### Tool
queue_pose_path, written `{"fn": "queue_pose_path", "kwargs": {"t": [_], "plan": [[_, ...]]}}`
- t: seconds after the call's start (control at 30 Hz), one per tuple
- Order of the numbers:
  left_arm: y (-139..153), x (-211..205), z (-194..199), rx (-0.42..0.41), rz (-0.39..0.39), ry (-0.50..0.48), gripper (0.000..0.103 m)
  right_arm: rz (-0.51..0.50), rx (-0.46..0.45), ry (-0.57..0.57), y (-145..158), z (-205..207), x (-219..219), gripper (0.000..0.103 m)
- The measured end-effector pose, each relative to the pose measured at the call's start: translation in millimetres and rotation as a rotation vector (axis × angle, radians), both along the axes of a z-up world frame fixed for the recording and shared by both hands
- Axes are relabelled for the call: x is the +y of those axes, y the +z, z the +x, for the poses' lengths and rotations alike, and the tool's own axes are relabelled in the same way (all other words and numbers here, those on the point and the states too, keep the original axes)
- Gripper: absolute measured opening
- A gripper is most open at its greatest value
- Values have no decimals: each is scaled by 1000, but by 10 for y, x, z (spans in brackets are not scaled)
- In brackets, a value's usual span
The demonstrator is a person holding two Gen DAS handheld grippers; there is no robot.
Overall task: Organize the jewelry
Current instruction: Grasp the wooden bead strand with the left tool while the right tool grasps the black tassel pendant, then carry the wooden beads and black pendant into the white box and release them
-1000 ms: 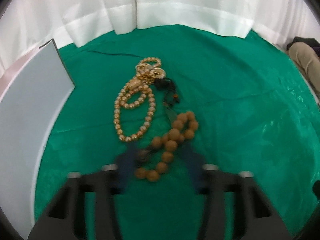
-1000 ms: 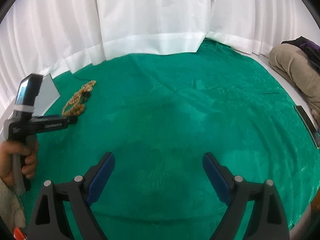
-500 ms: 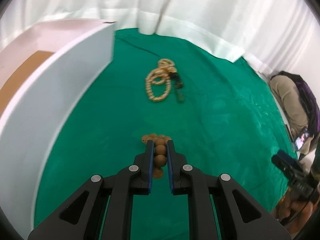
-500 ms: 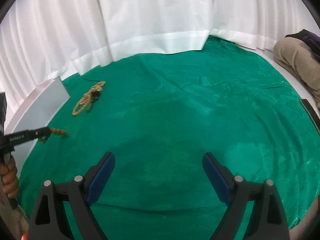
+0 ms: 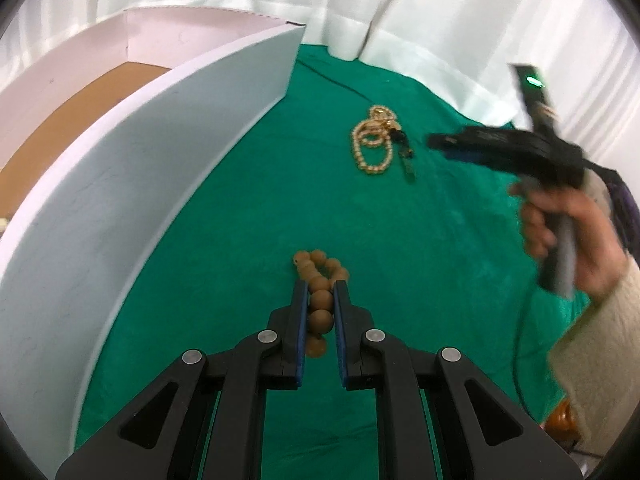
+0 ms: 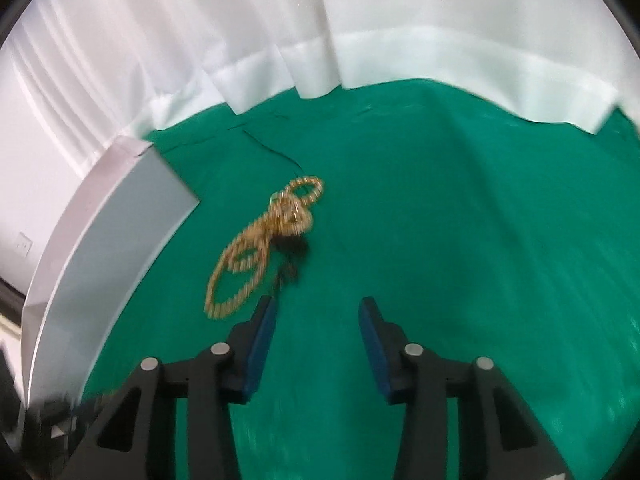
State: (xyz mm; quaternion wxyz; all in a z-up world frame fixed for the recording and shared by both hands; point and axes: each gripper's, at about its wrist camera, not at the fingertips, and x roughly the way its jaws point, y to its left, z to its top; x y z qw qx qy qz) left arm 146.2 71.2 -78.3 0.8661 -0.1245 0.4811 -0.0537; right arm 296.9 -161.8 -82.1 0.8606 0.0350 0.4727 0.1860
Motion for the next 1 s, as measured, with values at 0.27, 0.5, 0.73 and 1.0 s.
{"fn": "queue_pose_path", "kwargs": {"t": [0.27, 0.5, 0.73, 1.0], "plan": [[-16, 48, -28, 9, 15, 1, 11, -113, -53, 61, -160, 269, 456, 14], [271, 26, -147, -54, -5, -10, 11, 37, -56, 47, 364, -165, 164, 10], [888, 153, -406, -150, -75, 3, 11, 92, -95, 136, 1079, -777, 274, 3], [1534, 839, -844, -271, -42, 156, 11, 215, -144, 309, 1760, -1312, 960, 3]]}}
